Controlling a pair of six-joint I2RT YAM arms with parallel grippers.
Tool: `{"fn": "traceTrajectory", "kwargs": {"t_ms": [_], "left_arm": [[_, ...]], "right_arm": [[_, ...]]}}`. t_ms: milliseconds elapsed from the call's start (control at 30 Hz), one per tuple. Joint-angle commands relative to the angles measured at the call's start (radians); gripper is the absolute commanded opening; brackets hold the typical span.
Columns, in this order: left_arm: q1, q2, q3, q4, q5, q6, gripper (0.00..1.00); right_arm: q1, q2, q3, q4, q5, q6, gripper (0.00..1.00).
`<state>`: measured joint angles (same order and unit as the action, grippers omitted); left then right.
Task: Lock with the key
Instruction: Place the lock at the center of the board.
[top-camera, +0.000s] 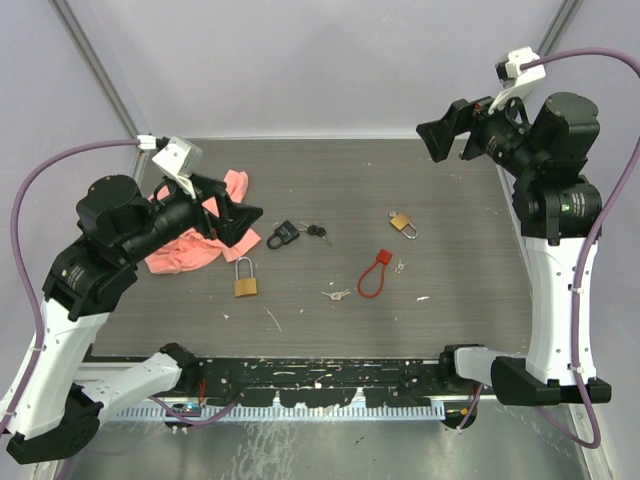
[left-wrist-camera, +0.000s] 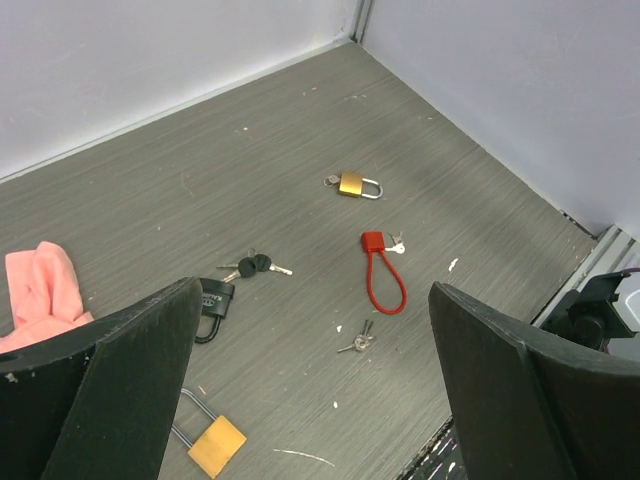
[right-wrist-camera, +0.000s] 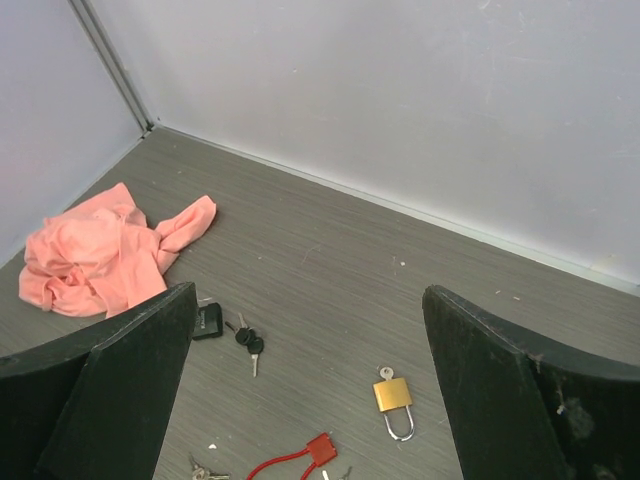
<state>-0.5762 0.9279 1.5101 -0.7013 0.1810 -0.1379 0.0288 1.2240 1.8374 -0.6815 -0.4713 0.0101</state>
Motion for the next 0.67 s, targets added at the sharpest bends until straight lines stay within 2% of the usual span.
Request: {"fn": "traceTrajectory", "kwargs": {"t_ms": [0,633], "left_arm": [[-0.001,-0.014,0.007,0.029,0.012,0.002,0.98],[0.000,-0.014,0.028,-0.028,0.012,-0.029,0.98]], "right_arm": [[-0.001,-0.021,-0.011,0.029,-0.008,0.013,1.00],[-0.001,-0.027,-0.009,0.010,0.002,0.007,1.00]]}}
